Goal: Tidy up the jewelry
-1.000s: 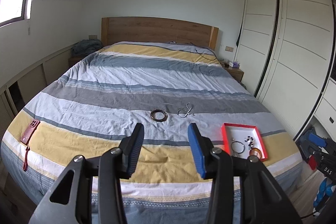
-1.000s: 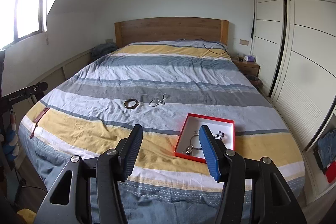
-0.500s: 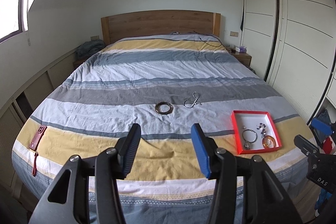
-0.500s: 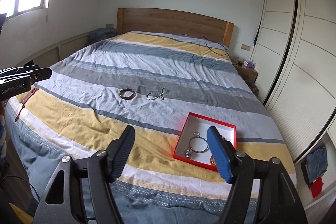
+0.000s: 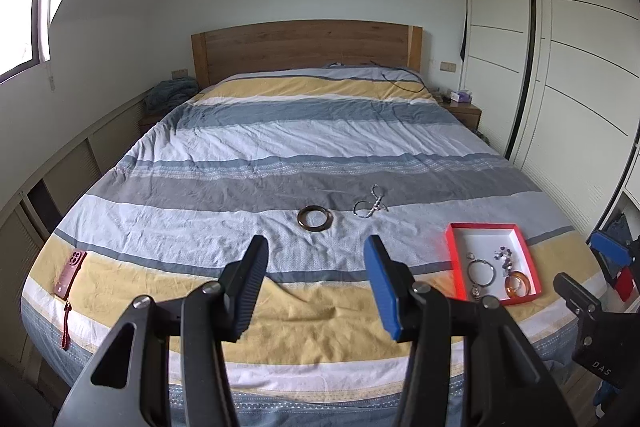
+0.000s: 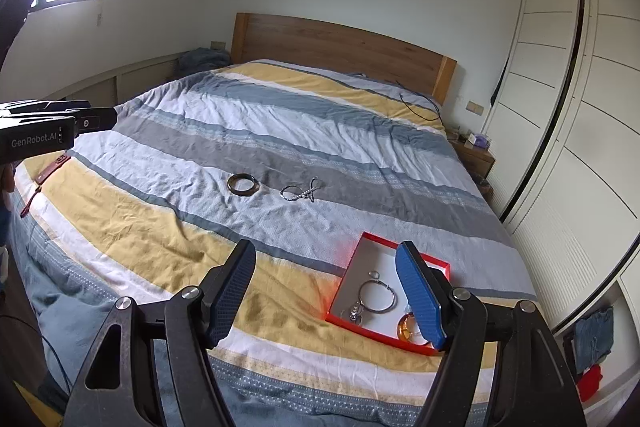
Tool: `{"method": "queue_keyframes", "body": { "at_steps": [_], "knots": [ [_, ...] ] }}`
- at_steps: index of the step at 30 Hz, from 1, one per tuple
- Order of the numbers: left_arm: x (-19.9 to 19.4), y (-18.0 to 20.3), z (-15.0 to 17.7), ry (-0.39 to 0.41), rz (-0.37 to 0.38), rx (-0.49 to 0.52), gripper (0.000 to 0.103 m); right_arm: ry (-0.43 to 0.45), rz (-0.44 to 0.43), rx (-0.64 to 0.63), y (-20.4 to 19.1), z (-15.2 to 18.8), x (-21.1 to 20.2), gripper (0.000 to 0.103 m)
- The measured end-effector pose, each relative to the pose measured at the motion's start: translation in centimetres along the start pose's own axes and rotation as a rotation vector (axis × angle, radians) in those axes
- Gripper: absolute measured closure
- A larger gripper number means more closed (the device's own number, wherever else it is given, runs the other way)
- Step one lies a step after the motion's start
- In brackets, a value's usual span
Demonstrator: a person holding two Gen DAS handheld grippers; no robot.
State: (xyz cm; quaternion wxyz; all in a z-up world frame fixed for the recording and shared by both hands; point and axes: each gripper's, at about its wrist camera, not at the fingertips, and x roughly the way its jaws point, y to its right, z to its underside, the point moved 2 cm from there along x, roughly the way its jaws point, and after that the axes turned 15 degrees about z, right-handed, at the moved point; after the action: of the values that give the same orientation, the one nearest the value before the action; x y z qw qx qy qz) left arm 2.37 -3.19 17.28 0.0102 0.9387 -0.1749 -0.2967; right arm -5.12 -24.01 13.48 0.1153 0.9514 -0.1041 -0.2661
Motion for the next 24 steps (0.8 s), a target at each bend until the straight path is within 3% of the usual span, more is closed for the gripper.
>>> {"method": "queue_keyframes", "body": {
  "at_steps": [24],
  "knots": [
    [6.8,-6.9,-2.1,-0.059,-0.081,-0.08,0.055,0.011,-0.063,-0.101,-4.7,-5.3,6.9,0.031]
  ]
}}
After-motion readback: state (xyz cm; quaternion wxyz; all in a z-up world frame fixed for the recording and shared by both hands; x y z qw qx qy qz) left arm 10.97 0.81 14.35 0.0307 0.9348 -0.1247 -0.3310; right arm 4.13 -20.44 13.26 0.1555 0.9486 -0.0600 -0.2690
